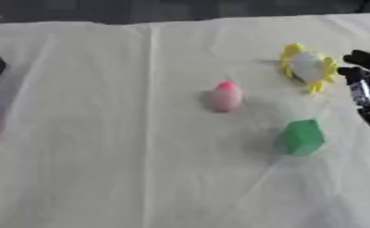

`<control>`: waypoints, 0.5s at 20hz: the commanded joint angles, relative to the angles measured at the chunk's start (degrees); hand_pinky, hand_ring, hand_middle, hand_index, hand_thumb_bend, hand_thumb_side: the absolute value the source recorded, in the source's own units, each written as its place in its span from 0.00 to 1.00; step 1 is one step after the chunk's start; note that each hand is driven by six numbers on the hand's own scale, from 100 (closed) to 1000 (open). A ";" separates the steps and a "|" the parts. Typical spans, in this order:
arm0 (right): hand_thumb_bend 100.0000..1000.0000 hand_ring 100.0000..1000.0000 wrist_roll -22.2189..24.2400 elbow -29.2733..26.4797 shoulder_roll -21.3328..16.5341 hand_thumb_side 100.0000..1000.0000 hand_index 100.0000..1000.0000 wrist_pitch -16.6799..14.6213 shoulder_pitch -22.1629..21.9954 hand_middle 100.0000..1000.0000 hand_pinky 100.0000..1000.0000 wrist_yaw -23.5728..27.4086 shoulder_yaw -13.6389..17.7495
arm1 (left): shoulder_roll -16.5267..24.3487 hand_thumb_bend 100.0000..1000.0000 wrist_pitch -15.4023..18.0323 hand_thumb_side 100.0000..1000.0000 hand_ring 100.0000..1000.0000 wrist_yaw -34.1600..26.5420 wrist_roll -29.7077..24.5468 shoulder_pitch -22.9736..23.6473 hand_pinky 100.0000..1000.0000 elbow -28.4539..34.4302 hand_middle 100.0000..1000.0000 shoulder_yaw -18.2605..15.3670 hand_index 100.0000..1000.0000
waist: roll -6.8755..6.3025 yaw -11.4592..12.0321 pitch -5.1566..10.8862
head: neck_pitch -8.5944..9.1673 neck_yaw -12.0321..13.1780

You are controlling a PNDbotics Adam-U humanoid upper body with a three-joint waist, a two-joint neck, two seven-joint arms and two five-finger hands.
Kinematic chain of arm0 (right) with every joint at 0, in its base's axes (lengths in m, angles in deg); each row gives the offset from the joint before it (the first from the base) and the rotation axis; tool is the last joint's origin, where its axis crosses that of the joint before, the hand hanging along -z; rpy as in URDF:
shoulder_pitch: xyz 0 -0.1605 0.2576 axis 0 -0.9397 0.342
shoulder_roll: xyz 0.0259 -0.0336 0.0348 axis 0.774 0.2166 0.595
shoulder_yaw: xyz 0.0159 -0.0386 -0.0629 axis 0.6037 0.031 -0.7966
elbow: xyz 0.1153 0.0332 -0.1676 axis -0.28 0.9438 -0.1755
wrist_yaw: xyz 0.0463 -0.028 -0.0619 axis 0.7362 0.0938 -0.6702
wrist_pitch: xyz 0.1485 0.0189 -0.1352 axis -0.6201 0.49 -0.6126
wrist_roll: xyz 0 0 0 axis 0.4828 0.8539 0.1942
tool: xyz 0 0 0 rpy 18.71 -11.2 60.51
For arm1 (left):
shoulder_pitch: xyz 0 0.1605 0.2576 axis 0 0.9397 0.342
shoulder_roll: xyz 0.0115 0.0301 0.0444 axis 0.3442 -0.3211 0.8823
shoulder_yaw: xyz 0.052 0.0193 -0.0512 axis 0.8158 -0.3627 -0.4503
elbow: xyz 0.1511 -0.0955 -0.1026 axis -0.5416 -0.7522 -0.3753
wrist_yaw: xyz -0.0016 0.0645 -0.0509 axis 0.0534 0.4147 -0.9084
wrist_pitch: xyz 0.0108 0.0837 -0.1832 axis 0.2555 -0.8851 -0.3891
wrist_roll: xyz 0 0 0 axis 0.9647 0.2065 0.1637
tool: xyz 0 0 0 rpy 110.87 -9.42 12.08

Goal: Pick up the objects with one hand, pass them to the other hand, and then place them into the box on the other side of the table.

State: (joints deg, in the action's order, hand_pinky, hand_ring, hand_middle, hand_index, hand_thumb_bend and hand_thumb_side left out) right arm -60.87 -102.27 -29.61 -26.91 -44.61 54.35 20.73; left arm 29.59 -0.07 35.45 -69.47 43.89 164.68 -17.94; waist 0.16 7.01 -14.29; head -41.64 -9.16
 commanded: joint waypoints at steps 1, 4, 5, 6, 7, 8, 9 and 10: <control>0.00 0.81 1.18 -1.21 -4.67 0.51 0.87 -1.25 -0.80 0.83 0.92 -0.11 -0.07 | 2.08 0.00 -0.02 0.78 0.66 0.19 0.13 -0.28 0.70 0.65 0.59 -0.43 0.73 | 0.87 -0.19 0.88 | 0.15 -1.65; 0.00 0.82 2.65 -1.21 -7.50 0.52 0.87 -1.24 -2.21 0.84 0.93 -1.02 -0.35 | 2.37 0.00 -0.02 0.78 0.66 0.27 0.16 -0.10 0.70 0.61 0.59 -0.47 0.73 | 1.12 -0.38 1.00 | -0.07 -2.94; 0.00 0.82 2.99 -1.21 -8.05 0.62 0.87 -1.21 -2.51 0.83 0.93 -1.27 -0.34 | 2.42 0.00 -0.02 0.78 0.66 0.29 0.17 -0.06 0.70 0.60 0.59 -0.48 0.73 | 1.15 -0.41 1.03 | -0.09 -3.17; 0.00 0.82 3.37 -1.21 -8.93 0.51 0.87 -1.27 -2.98 0.84 0.93 -1.71 -0.38 | 2.50 0.00 -0.05 0.78 0.66 0.34 0.19 -0.01 0.70 0.57 0.59 -0.50 0.73 | 1.24 -0.48 1.08 | -0.12 -3.48; 0.00 0.83 3.79 -1.21 -10.14 0.52 0.88 -1.49 -3.70 0.84 0.93 -2.09 -0.56 | 2.61 0.00 -0.07 0.78 0.66 0.37 0.22 0.06 0.70 0.53 0.59 -0.51 0.73 | 1.34 -0.57 1.14 | -0.20 -3.69; 0.00 0.83 4.25 -1.21 -11.39 0.52 0.88 -1.81 -4.46 0.85 0.93 -2.36 -0.82 | 2.72 0.00 -0.08 0.78 0.66 0.40 0.22 0.13 0.70 0.50 0.59 -0.50 0.73 | 1.44 -0.65 1.20 | -0.27 -3.79; 0.00 0.83 4.77 -1.21 -12.78 0.50 0.89 -2.30 -5.21 0.85 0.93 -2.72 -1.06 | 2.82 0.00 -0.07 0.78 0.67 0.41 0.19 0.19 0.70 0.50 0.59 -0.47 0.73 | 1.52 -0.72 1.26 | -0.27 -3.84; 0.00 0.83 5.16 -1.21 -14.12 0.49 0.89 -2.86 -5.86 0.85 0.93 -3.07 -1.17 | 2.92 0.00 -0.06 0.78 0.67 0.44 0.16 0.24 0.70 0.51 0.59 -0.45 0.73 | 1.59 -0.78 1.31 | -0.24 -3.86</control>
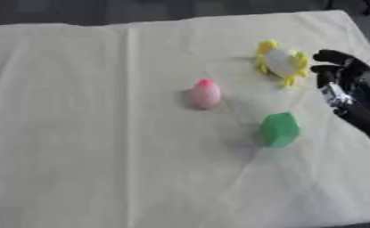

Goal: Pick up the objects with one hand, pass them to the other hand, and then place them into the box on the other side of the table.

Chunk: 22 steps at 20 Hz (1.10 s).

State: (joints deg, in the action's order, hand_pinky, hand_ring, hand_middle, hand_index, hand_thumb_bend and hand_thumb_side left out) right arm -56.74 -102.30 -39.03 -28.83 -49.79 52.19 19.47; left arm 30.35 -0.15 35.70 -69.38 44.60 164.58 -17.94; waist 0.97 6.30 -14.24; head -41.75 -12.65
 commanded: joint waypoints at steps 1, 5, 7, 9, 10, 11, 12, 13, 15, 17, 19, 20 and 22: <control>0.00 0.83 1.32 -1.18 -5.67 0.49 0.89 -1.43 -1.15 0.85 0.93 -1.21 0.06 | 2.22 0.00 0.04 0.78 0.67 0.22 0.06 -0.42 0.70 0.60 0.59 -0.45 0.73 | 0.82 -0.10 1.30 | -0.10 -0.39; 0.00 0.84 2.95 -1.18 -10.13 0.37 0.90 -3.19 -2.49 0.86 0.93 -1.80 0.24 | 2.47 0.00 0.05 0.78 0.67 0.27 0.11 -0.28 0.70 0.56 0.59 -0.51 0.73 | 1.06 -0.22 1.41 | 0.21 -0.47; 0.00 0.85 3.91 -1.18 -12.24 0.37 0.90 -3.63 -2.93 0.86 0.93 -1.94 0.40 | 2.55 0.00 0.05 0.78 0.67 0.30 0.13 -0.25 0.70 0.54 0.59 -0.53 0.73 | 1.15 -0.26 1.43 | 0.33 -0.50; 0.00 0.86 5.12 -1.18 -14.22 0.35 0.91 -3.98 -3.20 0.87 0.93 -2.20 0.44 | 2.63 0.00 0.03 0.78 0.67 0.32 0.15 -0.20 0.70 0.50 0.59 -0.52 0.73 | 1.23 -0.33 1.42 | 0.42 -0.51; 0.00 0.86 5.80 -1.18 -15.41 0.34 0.91 -4.08 -3.28 0.87 0.93 -2.40 0.45 | 2.69 0.00 0.01 0.78 0.67 0.34 0.14 -0.16 0.70 0.47 0.59 -0.50 0.73 | 1.28 -0.38 1.42 | 0.42 -0.54; 0.00 0.86 6.34 -1.18 -16.43 0.33 0.92 -4.19 -3.26 0.87 0.93 -2.68 0.50 | 2.74 0.00 0.00 0.78 0.67 0.36 0.13 -0.12 0.70 0.46 0.59 -0.48 0.73 | 1.31 -0.43 1.43 | 0.42 -0.55; 0.00 0.86 6.78 -1.18 -17.43 0.32 0.92 -4.12 -3.23 0.88 0.93 -2.72 0.43 | 2.78 0.00 -0.01 0.78 0.67 0.38 0.11 -0.09 0.70 0.45 0.59 -0.47 0.73 | 1.34 -0.46 1.43 | 0.41 -0.56; 0.00 0.87 7.22 -1.18 -18.43 0.32 0.92 -4.03 -3.13 0.88 0.94 -2.73 0.32 | 2.82 0.00 -0.01 0.78 0.67 0.40 0.10 -0.07 0.70 0.44 0.59 -0.46 0.73 | 1.35 -0.48 1.44 | 0.40 -0.59; 0.00 0.87 8.32 -1.18 -20.65 0.30 0.92 -3.90 -2.67 0.88 0.94 -3.01 0.08 | 2.87 0.00 -0.02 0.78 0.67 0.42 0.09 -0.03 0.70 0.44 0.59 -0.46 0.73 | 1.39 -0.52 1.45 | 0.43 -0.67; 0.00 0.87 9.08 -1.18 -22.75 0.28 0.92 -3.64 -1.88 0.88 0.94 -3.28 -0.17 | 2.91 0.00 -0.02 0.78 0.67 0.44 0.09 0.00 0.70 0.44 0.59 -0.47 0.73 | 1.42 -0.55 1.45 | 0.40 -0.74; 0.00 0.87 9.58 -1.18 -24.46 0.27 0.92 -3.29 -1.01 0.88 0.94 -3.25 -0.60 | 2.93 0.00 -0.01 0.78 0.67 0.44 0.09 0.00 0.70 0.45 0.59 -0.47 0.73 | 1.46 -0.56 1.42 | 0.36 -0.79; 0.00 0.87 9.84 -1.18 -25.10 0.27 0.92 -3.12 -0.62 0.88 0.94 -3.16 -0.82 | 2.94 0.00 -0.01 0.78 0.67 0.44 0.09 0.00 0.70 0.45 0.59 -0.48 0.73 | 1.47 -0.57 1.41 | 0.34 -0.80; 0.00 0.88 10.43 -1.18 -26.27 0.23 0.93 -2.90 0.09 0.88 0.94 -3.17 -1.17 | 2.94 0.00 -0.01 0.78 0.67 0.45 0.09 -0.06 0.70 0.46 0.59 -0.47 0.73 | 1.48 -0.60 1.35 | 0.29 -0.84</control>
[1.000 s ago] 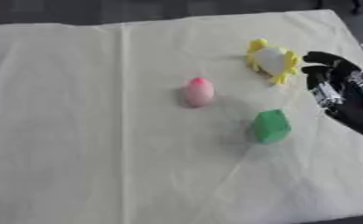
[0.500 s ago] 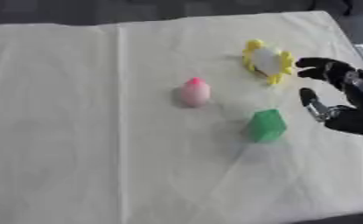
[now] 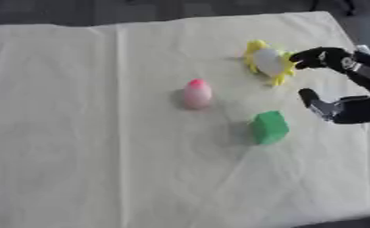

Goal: Pick up the objects with one hand, pass them to the other hand, and then place them into the box on the other side of the table.

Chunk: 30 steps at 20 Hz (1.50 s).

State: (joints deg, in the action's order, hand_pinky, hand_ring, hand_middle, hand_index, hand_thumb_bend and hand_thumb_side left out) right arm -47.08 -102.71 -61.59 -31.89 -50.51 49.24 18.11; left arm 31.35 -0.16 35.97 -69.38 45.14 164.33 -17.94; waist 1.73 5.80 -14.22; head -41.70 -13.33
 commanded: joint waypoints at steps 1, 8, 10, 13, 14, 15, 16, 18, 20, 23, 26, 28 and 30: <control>0.00 0.88 1.25 -0.77 -4.54 0.23 0.93 0.27 1.32 0.88 0.94 -0.45 -0.13 | 1.95 0.00 -0.01 0.78 0.67 0.18 0.11 -0.69 0.70 0.71 0.59 -0.46 0.73 | 0.71 -0.16 1.27 | 0.20 -0.17; 0.00 0.87 3.83 0.76 -8.20 0.21 0.92 1.60 4.10 0.86 0.93 -4.06 -2.53 | 2.19 0.00 -0.21 0.79 0.68 0.03 0.62 -1.02 0.70 0.58 0.60 -0.30 0.73 | 0.51 -0.47 1.06 | -0.16 -1.09; 0.00 0.87 4.19 1.60 -8.93 0.19 0.92 1.96 4.54 0.85 0.93 -5.87 -3.30 | 2.56 0.00 -0.31 0.78 0.68 0.04 0.77 -0.98 0.70 0.59 0.60 -0.19 0.73 | 0.48 -0.48 1.10 | -0.25 -1.32; 0.00 0.87 4.69 2.71 -9.59 0.21 0.92 2.33 4.70 0.85 0.93 -8.22 -4.79 | 3.41 0.00 -0.46 0.78 0.68 -0.06 0.91 -1.08 0.70 0.85 0.60 -0.03 0.73 | 0.38 -0.41 1.19 | -0.32 -1.55; 0.02 0.86 4.98 2.95 -9.73 0.21 0.92 2.41 4.68 0.85 0.93 -8.91 -5.23 | 3.78 0.00 -0.52 0.78 0.68 -0.06 0.89 -1.10 0.70 0.99 0.60 0.06 0.73 | 0.33 -0.38 1.21 | -0.34 -1.60; 0.06 0.85 5.34 3.11 -9.85 0.25 0.91 2.51 4.64 0.83 0.92 -9.61 -5.59 | 4.12 0.00 -0.59 0.77 0.68 -0.05 0.85 -1.12 0.70 1.12 0.60 0.12 0.73 | 0.26 -0.37 1.23 | -0.36 -1.66; 0.09 0.84 5.71 3.18 -9.93 0.27 0.91 2.65 4.61 0.82 0.91 -10.30 -5.88 | 4.42 0.00 -0.65 0.77 0.68 -0.04 0.80 -1.13 0.70 1.24 0.60 0.17 0.73 | 0.19 -0.35 1.25 | -0.41 -1.75; 0.11 0.84 6.18 3.12 -10.01 0.30 0.91 2.93 4.56 0.82 0.91 -11.26 -6.33 | 4.92 0.00 -0.78 0.77 0.68 -0.02 0.70 -1.15 0.70 1.42 0.60 0.25 0.73 | 0.05 -0.33 1.28 | -0.48 -1.95; 0.14 0.84 6.55 2.99 -10.09 0.33 0.91 3.12 4.45 0.82 0.91 -11.58 -6.78 | 5.32 0.00 -0.89 0.77 0.68 -0.01 0.64 -1.18 0.70 1.57 0.60 0.33 0.73 | -0.05 -0.32 1.30 | -0.55 -2.07; 0.21 0.84 7.73 2.46 -10.21 0.42 0.90 3.13 4.03 0.81 0.92 -11.86 -7.49 | 5.88 0.00 -1.08 0.77 0.68 0.02 0.64 -1.13 0.70 1.74 0.60 0.42 0.73 | -0.10 -0.33 1.32 | -0.64 -2.04; 0.25 0.83 8.86 1.81 -10.25 0.45 0.89 2.97 3.60 0.81 0.92 -11.82 -7.91 | 6.46 0.00 -1.30 0.77 0.68 0.03 0.61 -0.98 0.70 1.84 0.60 0.49 0.73 | -0.05 -0.33 1.37 | -0.73 -1.79; 0.26 0.83 9.16 1.34 -10.30 0.43 0.89 2.79 3.54 0.81 0.92 -11.79 -8.07 | 6.67 0.00 -1.39 0.77 0.68 0.02 0.56 -0.92 0.70 1.88 0.60 0.51 0.73 | -0.01 -0.29 1.39 | -0.78 -1.71; 0.27 0.83 9.49 0.85 -10.33 0.41 0.89 2.34 3.61 0.81 0.93 -11.80 -8.28 | 6.70 0.00 -1.45 0.77 0.68 -0.01 0.48 -0.91 0.70 1.90 0.60 0.55 0.73 | 0.00 -0.21 1.39 | -0.78 -1.68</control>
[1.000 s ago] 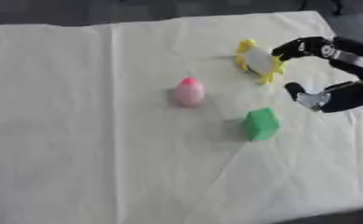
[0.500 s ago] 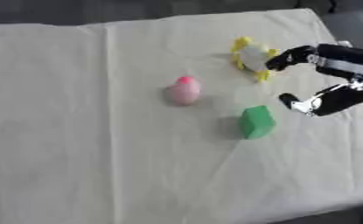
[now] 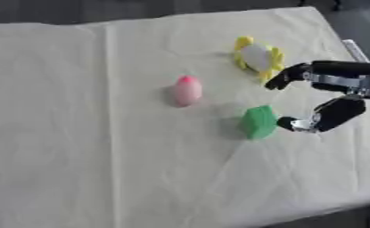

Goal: Pick up the objects with one hand, pass them to the other hand, and then place them into the box on the other side of the table.

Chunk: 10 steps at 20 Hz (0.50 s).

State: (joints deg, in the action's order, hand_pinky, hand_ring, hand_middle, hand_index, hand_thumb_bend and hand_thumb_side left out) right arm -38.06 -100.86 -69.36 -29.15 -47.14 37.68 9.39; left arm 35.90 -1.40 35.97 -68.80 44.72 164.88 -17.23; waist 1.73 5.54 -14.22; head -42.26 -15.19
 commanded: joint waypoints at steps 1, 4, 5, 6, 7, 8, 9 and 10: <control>0.28 0.84 0.78 -1.20 -2.59 0.37 0.90 -0.68 0.30 0.81 0.93 -0.33 0.23 | 2.10 0.00 -0.22 0.77 0.68 -0.03 -0.14 -0.49 0.70 1.35 0.60 -0.13 0.73 | 0.02 0.12 1.38 | -0.16 0.19; 0.28 0.84 1.82 -1.40 -2.58 0.31 0.91 -1.32 0.50 0.81 0.94 -0.91 -0.28 | 1.98 0.00 -0.25 0.77 0.68 -0.03 -0.28 -0.44 0.70 1.32 0.60 -0.02 0.73 | 0.06 0.23 1.33 | -0.13 0.06; 0.28 0.84 2.07 -1.38 -2.56 0.31 0.91 -1.47 0.56 0.81 0.94 -1.26 -0.42 | 1.94 0.00 -0.25 0.77 0.68 -0.02 -0.32 -0.43 0.70 1.31 0.60 0.02 0.73 | 0.07 0.27 1.31 | -0.16 -0.01; 0.28 0.84 2.23 -1.30 -2.52 0.30 0.91 -1.56 0.60 0.82 0.94 -1.66 -0.55 | 1.90 0.00 -0.25 0.77 0.68 -0.02 -0.36 -0.43 0.70 1.30 0.60 0.05 0.73 | 0.08 0.32 1.27 | -0.16 -0.11; 0.28 0.84 2.30 -1.17 -2.44 0.30 0.91 -1.59 0.65 0.82 0.94 -2.04 -0.69 | 1.87 0.00 -0.25 0.77 0.68 -0.01 -0.39 -0.45 0.70 1.30 0.60 0.08 0.73 | 0.09 0.38 1.23 | -0.15 -0.22; 0.28 0.84 2.24 -1.02 -2.37 0.30 0.91 -1.56 0.73 0.82 0.94 -2.42 -0.82 | 1.83 0.00 -0.25 0.77 0.68 -0.02 -0.41 -0.47 0.70 1.31 0.60 0.10 0.73 | 0.10 0.44 1.19 | -0.14 -0.32; 0.28 0.85 2.13 -0.86 -2.28 0.30 0.91 -1.50 0.84 0.81 0.94 -2.78 -0.97 | 1.79 0.00 -0.25 0.77 0.68 -0.03 -0.44 -0.50 0.70 1.31 0.60 0.13 0.73 | 0.09 0.50 1.14 | -0.10 -0.40; 0.28 0.84 2.00 -0.67 -2.19 0.30 0.91 -1.40 0.96 0.81 0.94 -3.13 -1.13 | 1.74 0.00 -0.26 0.77 0.68 -0.03 -0.46 -0.52 0.70 1.31 0.59 0.16 0.73 | 0.08 0.57 1.09 | -0.07 -0.51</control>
State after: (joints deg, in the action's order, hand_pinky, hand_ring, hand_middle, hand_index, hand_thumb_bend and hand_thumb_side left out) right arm -35.96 -101.50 -69.46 -30.62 -46.73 35.17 7.84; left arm 36.05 -1.71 35.97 -69.06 44.73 165.07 -16.87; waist 1.74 6.07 -14.22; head -42.26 -15.42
